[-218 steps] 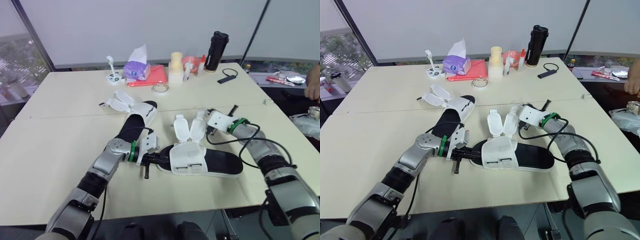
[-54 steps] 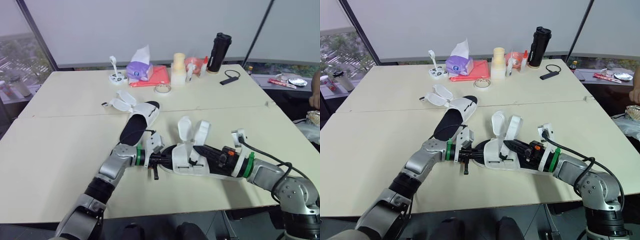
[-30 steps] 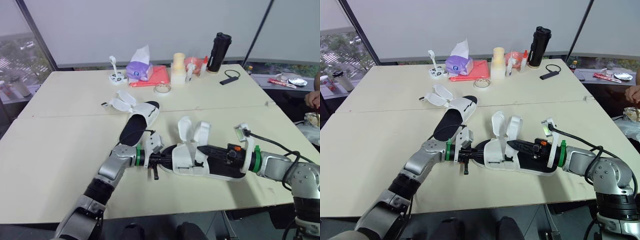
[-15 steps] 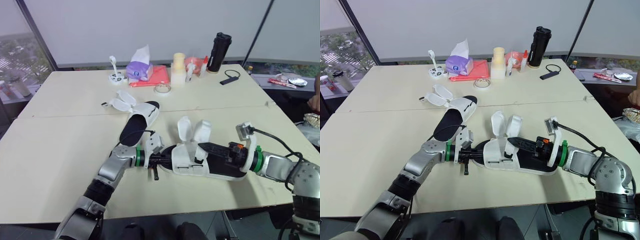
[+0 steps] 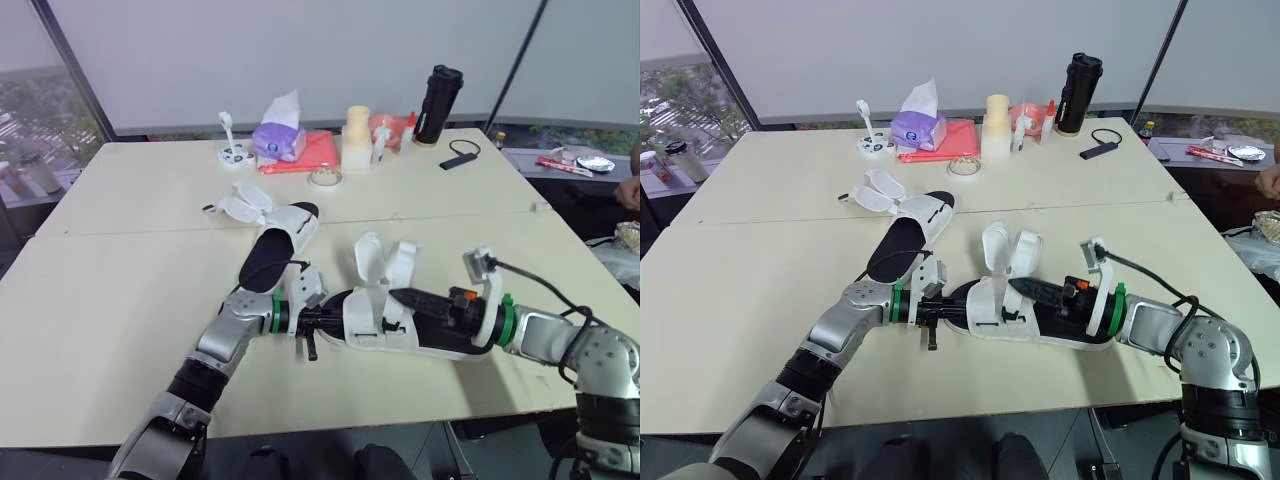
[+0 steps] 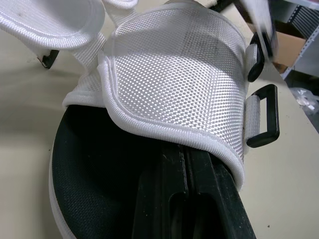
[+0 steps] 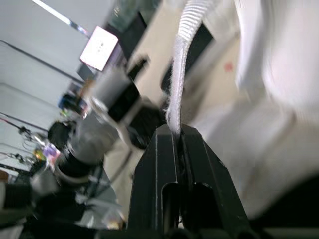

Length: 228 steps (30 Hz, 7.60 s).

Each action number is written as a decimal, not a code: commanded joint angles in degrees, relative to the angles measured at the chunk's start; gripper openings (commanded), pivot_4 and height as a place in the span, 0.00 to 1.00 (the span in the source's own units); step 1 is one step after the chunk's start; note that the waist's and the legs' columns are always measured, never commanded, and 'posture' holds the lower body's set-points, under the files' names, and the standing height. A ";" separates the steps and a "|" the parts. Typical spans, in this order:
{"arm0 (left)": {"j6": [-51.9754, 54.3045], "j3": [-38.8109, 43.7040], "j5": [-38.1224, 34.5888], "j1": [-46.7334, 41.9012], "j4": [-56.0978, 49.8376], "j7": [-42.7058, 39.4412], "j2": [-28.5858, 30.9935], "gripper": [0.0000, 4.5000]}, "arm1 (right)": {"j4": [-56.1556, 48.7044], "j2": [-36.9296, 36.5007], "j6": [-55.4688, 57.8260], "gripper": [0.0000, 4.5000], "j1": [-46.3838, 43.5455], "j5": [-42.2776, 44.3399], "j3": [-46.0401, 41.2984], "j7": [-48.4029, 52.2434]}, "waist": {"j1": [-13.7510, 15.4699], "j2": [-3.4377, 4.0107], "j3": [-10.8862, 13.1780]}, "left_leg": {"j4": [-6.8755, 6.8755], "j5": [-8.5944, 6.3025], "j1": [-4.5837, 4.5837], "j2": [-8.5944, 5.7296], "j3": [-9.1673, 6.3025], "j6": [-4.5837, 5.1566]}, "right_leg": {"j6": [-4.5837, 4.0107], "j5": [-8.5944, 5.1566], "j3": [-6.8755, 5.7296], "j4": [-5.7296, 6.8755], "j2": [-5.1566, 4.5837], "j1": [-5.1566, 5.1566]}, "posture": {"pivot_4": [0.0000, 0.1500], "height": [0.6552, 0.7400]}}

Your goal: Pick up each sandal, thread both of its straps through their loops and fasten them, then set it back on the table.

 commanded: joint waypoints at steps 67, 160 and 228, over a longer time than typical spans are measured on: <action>-2.06 -1.31 2.03 0.68 2.32 0.95 0.18 0.00 | 1.64 -0.27 2.07 0.01 4.45 9.24 -1.20 -4.15 | 0.02 0.01 -0.01 | -0.01 0.00 0.00 0.00 0.01 0.00 | 0.00 0.00 0.00 -0.01 0.00 0.00 | 1.00 1.00; 2.00 -0.91 -0.02 0.57 -2.66 -2.25 3.90 0.00 | -17.77 -6.97 -12.80 0.73 18.59 -16.09 6.03 13.02 | 0.04 -0.02 -0.01 | -0.02 -0.02 0.00 -0.01 0.02 0.02 | 0.03 -0.03 0.02 -0.12 0.00 0.02 | 1.00 1.00; -0.49 -3.27 2.23 1.08 1.54 -3.11 2.61 0.00 | -7.83 -1.61 -21.15 0.14 7.19 6.55 6.93 -9.86 | 1.11 -0.12 -0.11 | 0.00 -0.04 0.12 0.01 -0.01 0.06 | 0.05 -0.05 0.02 -0.18 -0.01 0.20 | 1.00 1.00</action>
